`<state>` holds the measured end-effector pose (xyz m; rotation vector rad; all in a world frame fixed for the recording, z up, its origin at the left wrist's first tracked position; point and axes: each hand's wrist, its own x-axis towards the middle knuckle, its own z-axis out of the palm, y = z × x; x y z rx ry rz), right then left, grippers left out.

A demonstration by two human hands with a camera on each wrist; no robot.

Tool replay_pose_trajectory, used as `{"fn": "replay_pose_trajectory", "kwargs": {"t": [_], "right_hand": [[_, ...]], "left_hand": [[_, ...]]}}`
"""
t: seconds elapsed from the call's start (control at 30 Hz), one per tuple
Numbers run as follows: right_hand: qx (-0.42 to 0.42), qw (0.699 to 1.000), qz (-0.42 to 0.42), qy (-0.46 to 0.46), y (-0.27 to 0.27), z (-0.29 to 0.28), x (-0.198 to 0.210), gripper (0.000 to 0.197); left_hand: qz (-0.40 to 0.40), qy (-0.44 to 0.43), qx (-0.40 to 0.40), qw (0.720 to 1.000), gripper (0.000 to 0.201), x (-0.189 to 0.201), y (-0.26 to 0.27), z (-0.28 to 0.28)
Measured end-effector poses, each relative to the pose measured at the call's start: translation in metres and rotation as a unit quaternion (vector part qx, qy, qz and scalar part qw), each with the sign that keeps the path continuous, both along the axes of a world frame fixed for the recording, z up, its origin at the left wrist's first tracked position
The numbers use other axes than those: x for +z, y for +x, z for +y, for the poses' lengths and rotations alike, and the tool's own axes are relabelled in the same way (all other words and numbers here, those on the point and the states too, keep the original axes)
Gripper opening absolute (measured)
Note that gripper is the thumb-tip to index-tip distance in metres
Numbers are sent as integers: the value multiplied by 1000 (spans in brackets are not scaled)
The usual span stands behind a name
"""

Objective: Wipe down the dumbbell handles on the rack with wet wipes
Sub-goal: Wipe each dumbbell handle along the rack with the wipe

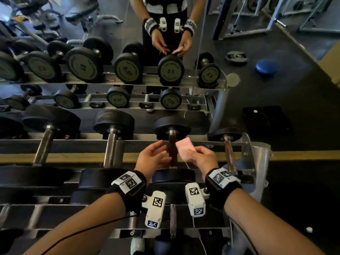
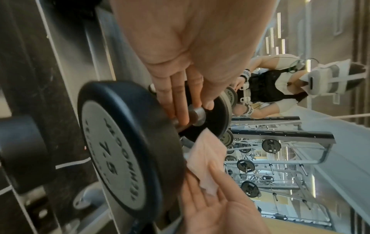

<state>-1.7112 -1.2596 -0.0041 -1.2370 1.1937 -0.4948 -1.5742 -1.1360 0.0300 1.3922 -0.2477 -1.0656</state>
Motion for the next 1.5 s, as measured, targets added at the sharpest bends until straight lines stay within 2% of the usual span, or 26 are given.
{"fn": "replay_pose_trajectory", "kwargs": {"t": [0.1, 0.17, 0.23, 0.4, 0.47, 0.57, 0.63, 0.73, 0.83, 0.93, 1.03, 1.23, 1.33, 1.37, 1.43, 1.47, 1.5], "right_hand": [[0, 996, 81, -34, 0, -36, -14, 11], [53, 987, 139, -53, 2, -50, -22, 16], [104, 980, 157, -63, 10, -54, -29, 24], [133, 985, 75, -77, 43, -53, -30, 28], [130, 989, 49, -56, 51, -54, -28, 26], [158, 986, 17, -55, 52, -45, -26, 25], [199, 975, 3, -96, 42, -33, -26, 23], [299, 941, 26, -154, 19, -22, -22, 22], [356, 926, 35, -125, 9, -26, -16, 18], [302, 949, 27, -86, 17, -39, -8, 21], [243, 955, 41, -165, 28, -49, -1, 25], [361, 892, 124, -241, 29, -30, -3, 31], [395, 887, 125, -203, 14, -27, -2, 26], [429, 874, 132, -184, 9, -26, -1, 28], [510, 822, 176, -180, 4, -31, 4, 26], [532, 807, 183, -177, 5, -35, 8, 23], [531, 815, 164, -163, 6, -40, 13, 21]], "left_hand": [[-84, 37, -5, 996, 48, -12, 8, 14], [-121, 57, -31, 991, 49, -22, 9, 22], [-135, 69, -53, 987, 49, -32, 6, 27], [-107, 80, -53, 990, 35, -42, 5, 32], [-82, 79, -73, 991, 28, -41, 8, 37], [-58, 88, -106, 989, 27, -38, 11, 39], [-50, 100, -115, 987, 29, -35, 13, 37], [-40, 106, -130, 985, 28, -32, 15, 36], [-38, 109, -139, 984, 28, -30, 16, 36], [-37, 112, -142, 983, 28, -29, 16, 36], [-36, 113, -140, 983, 28, -29, 17, 35], [-21, 118, -139, 983, 26, -33, 20, 32], [-18, 120, -142, 982, 26, -36, 22, 32], [-18, 121, -145, 982, 27, -37, 23, 32], [-15, 121, -151, 981, 29, -38, 25, 32], [-13, 121, -152, 981, 30, -38, 25, 31], [-10, 121, -151, 981, 30, -39, 25, 32]]}}
